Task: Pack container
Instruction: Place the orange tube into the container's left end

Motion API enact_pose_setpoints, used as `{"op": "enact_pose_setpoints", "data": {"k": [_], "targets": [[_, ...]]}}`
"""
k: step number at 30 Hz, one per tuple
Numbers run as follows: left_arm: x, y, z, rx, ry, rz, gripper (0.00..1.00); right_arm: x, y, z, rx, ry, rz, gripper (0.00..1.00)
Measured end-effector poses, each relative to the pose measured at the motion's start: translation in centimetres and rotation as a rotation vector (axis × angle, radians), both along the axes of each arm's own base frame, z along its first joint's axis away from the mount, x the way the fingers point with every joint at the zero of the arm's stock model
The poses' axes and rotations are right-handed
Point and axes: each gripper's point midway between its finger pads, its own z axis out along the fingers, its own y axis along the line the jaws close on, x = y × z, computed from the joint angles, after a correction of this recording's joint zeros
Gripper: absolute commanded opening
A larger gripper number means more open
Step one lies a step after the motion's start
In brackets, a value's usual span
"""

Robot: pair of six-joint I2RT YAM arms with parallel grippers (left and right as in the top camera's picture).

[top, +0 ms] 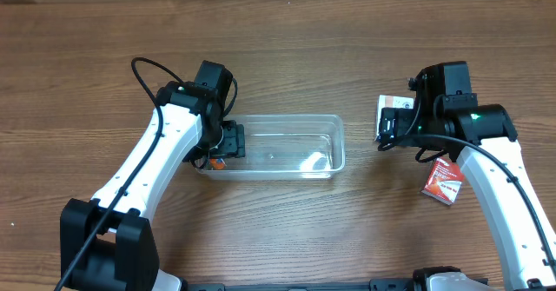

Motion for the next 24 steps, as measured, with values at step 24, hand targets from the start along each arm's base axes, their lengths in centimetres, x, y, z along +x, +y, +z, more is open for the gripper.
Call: {"op": "enact_pose_setpoints", "data": {"k": [24], "targets": [[4.4,1.3,12.8,0.071,-0.259,0.024,1.00,-0.4,0.1,-0.1,0.004,0.015,0.003,1.00]]}}
